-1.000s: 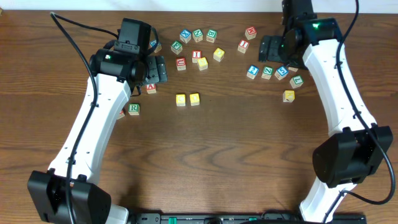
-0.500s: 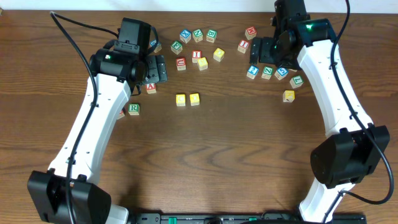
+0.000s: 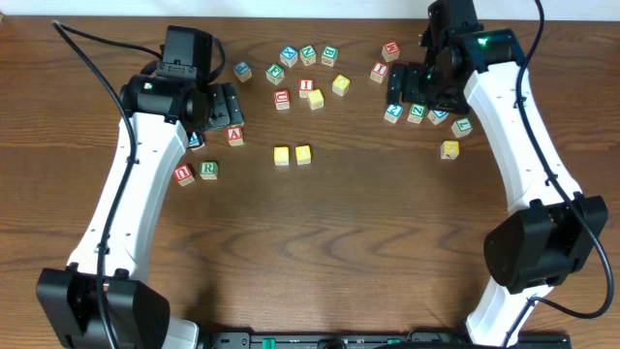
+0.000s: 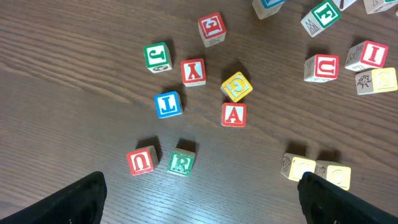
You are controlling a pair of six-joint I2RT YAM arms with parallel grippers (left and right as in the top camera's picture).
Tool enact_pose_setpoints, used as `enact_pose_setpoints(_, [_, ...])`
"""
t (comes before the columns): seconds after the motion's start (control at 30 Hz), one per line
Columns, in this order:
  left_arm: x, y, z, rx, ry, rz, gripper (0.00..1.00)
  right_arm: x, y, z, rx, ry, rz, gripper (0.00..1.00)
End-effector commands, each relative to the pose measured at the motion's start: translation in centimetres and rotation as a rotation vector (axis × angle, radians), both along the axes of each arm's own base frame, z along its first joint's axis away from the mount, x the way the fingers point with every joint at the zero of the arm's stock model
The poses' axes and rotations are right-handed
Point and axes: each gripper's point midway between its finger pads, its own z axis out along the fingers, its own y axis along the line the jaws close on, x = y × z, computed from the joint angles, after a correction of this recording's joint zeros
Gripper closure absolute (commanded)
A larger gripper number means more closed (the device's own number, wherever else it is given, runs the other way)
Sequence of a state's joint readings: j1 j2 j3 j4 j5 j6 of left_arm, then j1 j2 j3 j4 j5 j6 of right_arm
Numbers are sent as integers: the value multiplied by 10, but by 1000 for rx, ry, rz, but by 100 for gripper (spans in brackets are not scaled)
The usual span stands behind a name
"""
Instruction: Spell out CORL
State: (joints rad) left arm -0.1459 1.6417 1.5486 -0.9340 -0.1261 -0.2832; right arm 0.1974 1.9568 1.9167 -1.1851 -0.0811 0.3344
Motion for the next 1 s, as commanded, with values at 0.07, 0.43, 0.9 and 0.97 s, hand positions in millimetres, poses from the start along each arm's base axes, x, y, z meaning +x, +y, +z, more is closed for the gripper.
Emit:
enact_pose_setpoints(0.07, [0,3,14,17,-41,-6,3,7,-2,6,20,-15,-35,2])
enact_pose_setpoints(0.43, [3,-2,3,-2,-9,-18,4,14,0,8,30,-44,-58,2])
enact_pose_setpoints(0.9, [16,-8,7,-30,-62,-30,4,14,4,9,33,-49,-55,1])
enact_pose_setpoints(0.97, [17,-8,8,-30,-67,-31,4,15,4,9,33,-51,-55,1])
